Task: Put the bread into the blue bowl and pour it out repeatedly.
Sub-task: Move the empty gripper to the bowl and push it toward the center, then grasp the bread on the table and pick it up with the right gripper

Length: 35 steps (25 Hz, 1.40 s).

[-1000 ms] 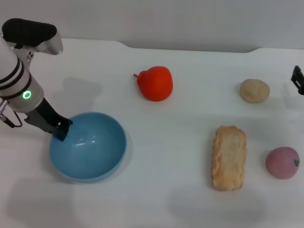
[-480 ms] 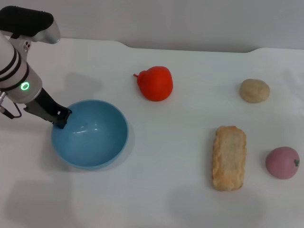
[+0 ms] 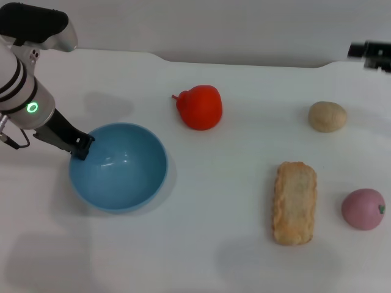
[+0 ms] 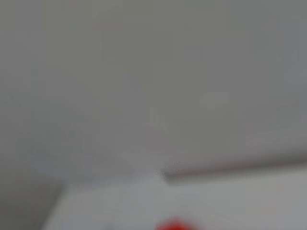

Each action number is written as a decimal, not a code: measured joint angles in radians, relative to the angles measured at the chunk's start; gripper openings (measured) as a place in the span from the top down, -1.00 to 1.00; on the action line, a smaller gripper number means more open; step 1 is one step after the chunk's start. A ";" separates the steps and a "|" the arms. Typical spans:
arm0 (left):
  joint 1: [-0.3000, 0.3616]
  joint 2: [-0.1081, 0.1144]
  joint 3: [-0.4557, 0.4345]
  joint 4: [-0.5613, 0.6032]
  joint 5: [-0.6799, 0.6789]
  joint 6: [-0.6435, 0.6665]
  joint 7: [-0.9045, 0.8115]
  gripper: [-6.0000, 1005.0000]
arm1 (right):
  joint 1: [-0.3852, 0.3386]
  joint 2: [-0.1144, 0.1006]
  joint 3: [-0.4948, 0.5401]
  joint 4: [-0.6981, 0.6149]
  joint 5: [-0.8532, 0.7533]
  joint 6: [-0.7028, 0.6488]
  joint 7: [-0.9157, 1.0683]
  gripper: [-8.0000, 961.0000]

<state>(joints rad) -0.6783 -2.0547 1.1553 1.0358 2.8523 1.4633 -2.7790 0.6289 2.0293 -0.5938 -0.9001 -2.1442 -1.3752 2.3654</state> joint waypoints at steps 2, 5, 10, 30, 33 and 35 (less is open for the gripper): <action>0.000 0.000 0.000 0.001 -0.005 -0.008 0.001 0.98 | 0.042 -0.010 -0.002 -0.051 -0.144 -0.099 0.091 -0.45; -0.001 0.000 0.000 0.005 -0.007 -0.013 0.001 0.98 | 0.112 -0.023 -0.009 -0.061 -0.311 -0.212 0.174 -0.45; -0.013 0.001 0.000 0.009 -0.008 -0.011 0.001 0.98 | 0.166 -0.018 -0.133 0.004 -0.428 -0.257 0.222 -0.45; -0.034 0.001 0.000 0.037 -0.010 -0.003 0.024 0.98 | 0.166 0.024 -0.254 0.157 -0.529 -0.183 0.345 -0.45; -0.040 0.000 0.000 0.036 -0.017 0.000 0.025 0.98 | 0.169 0.037 -0.263 0.210 -0.528 -0.113 0.345 -0.45; -0.042 0.001 0.002 0.036 -0.022 0.001 0.025 0.98 | 0.181 0.040 -0.278 0.264 -0.524 -0.066 0.345 -0.45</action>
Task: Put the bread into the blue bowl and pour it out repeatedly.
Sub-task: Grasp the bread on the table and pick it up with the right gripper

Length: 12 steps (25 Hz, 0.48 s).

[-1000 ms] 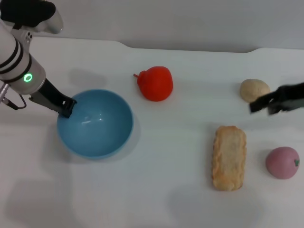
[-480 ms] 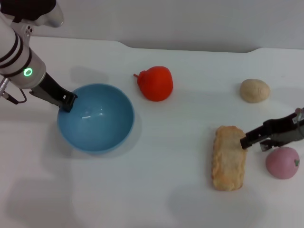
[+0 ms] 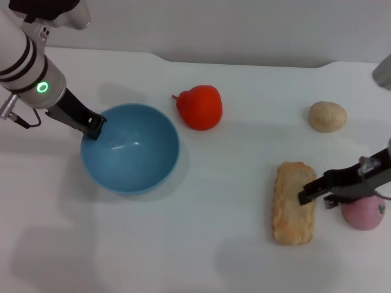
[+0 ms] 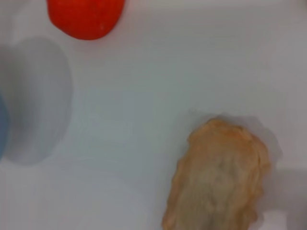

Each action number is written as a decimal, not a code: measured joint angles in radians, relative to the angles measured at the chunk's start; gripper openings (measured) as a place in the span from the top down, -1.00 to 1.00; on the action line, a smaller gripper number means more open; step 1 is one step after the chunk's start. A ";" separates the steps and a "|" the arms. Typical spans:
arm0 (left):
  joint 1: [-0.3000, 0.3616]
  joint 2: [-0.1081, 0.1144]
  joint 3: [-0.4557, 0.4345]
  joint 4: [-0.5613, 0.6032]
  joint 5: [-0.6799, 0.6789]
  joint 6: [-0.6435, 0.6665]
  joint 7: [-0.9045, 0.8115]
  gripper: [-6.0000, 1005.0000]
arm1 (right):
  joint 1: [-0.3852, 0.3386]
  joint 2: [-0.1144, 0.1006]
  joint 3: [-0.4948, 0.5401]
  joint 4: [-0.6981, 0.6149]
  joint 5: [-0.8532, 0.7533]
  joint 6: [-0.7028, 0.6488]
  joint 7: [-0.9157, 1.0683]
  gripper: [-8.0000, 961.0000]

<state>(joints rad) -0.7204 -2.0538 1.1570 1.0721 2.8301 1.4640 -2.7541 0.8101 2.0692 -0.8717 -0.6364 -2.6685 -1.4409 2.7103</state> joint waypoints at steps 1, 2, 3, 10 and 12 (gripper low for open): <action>-0.001 0.000 0.000 0.000 -0.001 0.001 0.000 0.98 | 0.006 0.000 -0.005 0.022 0.000 0.019 0.000 -0.45; -0.003 0.001 0.000 0.000 -0.001 0.001 0.000 0.98 | 0.014 0.001 -0.010 0.046 0.001 0.038 0.000 -0.45; -0.006 0.001 -0.001 0.000 -0.001 0.001 0.001 0.98 | 0.018 0.001 -0.011 0.057 0.001 0.051 0.000 -0.45; -0.022 0.002 -0.001 -0.003 -0.002 0.001 0.002 0.98 | 0.044 0.005 -0.043 0.131 0.001 0.144 0.001 -0.42; -0.024 0.002 0.001 -0.005 -0.002 0.001 0.002 0.98 | 0.047 0.005 -0.060 0.137 0.001 0.167 0.002 -0.38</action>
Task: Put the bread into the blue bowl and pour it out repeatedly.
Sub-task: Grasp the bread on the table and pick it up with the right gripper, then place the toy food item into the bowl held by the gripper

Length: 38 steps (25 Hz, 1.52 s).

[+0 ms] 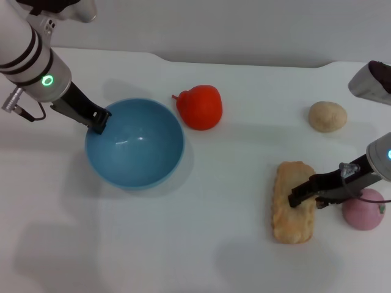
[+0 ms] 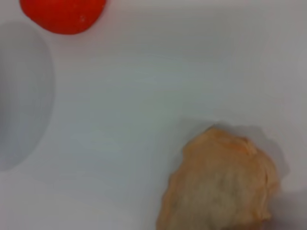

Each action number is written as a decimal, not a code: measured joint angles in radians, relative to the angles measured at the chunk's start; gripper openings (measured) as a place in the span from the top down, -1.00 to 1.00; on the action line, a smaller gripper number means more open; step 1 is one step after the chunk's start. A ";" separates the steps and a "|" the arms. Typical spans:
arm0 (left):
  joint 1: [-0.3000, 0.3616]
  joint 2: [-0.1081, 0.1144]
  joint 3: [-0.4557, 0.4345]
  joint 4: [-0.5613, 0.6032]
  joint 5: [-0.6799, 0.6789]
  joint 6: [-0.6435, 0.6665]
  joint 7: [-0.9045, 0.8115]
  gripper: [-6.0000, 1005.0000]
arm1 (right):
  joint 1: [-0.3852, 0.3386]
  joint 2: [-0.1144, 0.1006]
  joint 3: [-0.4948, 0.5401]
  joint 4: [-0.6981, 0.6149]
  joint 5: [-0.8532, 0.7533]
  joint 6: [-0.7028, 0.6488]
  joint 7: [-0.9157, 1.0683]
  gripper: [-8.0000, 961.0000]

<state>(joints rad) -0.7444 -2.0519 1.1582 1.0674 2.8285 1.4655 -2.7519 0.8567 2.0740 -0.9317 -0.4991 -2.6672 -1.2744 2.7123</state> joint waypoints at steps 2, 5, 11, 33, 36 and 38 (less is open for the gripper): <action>-0.002 0.000 0.001 0.000 0.000 0.000 0.000 0.98 | 0.004 0.000 -0.019 0.001 0.000 0.020 0.000 -0.33; -0.003 0.000 -0.002 0.003 0.000 0.000 0.000 0.98 | 0.007 0.000 -0.041 0.001 0.000 0.036 0.000 -0.26; -0.008 -0.001 -0.003 0.000 0.000 0.002 0.000 0.98 | -0.008 -0.003 -0.036 -0.025 0.040 0.058 -0.053 -0.12; -0.057 -0.007 0.065 -0.014 -0.005 0.082 -0.001 0.98 | -0.227 -0.004 -0.065 -0.500 0.370 -0.048 -0.331 0.26; -0.070 -0.009 0.116 -0.014 -0.032 0.082 -0.001 0.98 | -0.220 0.000 -0.116 -0.573 0.373 -0.039 -0.350 0.32; -0.077 -0.009 0.181 -0.016 -0.111 0.058 -0.001 0.98 | -0.208 0.000 -0.156 -0.614 0.389 -0.021 -0.364 0.36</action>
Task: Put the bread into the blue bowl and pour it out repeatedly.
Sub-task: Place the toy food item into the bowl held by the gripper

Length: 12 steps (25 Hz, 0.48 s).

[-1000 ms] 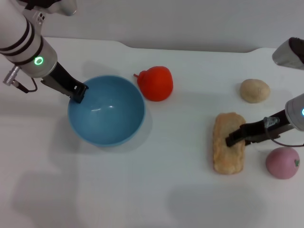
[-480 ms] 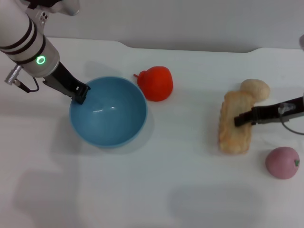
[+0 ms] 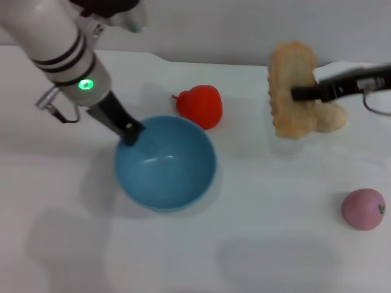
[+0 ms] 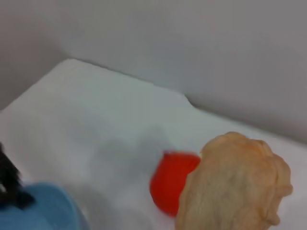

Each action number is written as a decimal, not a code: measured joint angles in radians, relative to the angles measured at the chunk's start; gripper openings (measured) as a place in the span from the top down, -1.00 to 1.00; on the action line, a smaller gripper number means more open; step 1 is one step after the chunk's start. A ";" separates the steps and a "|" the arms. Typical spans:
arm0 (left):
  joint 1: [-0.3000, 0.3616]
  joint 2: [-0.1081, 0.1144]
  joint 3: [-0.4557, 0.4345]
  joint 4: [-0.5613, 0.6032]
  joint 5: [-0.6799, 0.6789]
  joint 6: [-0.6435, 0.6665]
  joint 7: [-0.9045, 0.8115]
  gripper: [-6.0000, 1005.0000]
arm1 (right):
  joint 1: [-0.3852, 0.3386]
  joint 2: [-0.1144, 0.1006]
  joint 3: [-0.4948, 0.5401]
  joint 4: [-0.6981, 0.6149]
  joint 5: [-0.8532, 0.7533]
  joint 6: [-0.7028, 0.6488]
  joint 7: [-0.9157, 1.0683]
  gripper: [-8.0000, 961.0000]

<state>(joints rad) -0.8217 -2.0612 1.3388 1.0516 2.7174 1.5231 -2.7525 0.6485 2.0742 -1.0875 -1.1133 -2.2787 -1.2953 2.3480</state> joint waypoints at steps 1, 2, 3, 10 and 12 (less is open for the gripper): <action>0.000 0.000 0.000 0.000 0.000 0.000 0.000 0.98 | 0.003 0.000 -0.026 -0.019 0.012 0.012 -0.012 0.38; -0.006 0.000 0.027 -0.005 -0.023 -0.005 0.000 0.98 | 0.005 0.001 -0.065 -0.043 0.032 0.032 -0.027 0.39; -0.014 0.000 0.051 -0.015 -0.038 -0.009 -0.001 0.98 | 0.006 0.001 -0.095 -0.058 0.049 0.046 -0.037 0.41; -0.075 -0.007 0.091 -0.138 -0.105 -0.031 -0.008 0.98 | 0.032 0.001 -0.254 -0.092 0.152 0.090 -0.075 0.50; -0.078 -0.005 0.087 -0.153 -0.114 -0.046 -0.008 0.98 | 0.029 0.001 -0.299 -0.093 0.154 0.087 -0.076 0.52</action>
<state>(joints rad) -0.8994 -2.0657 1.4257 0.8988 2.6034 1.4769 -2.7608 0.6777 2.0756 -1.3860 -1.2060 -2.1242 -1.2080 2.2723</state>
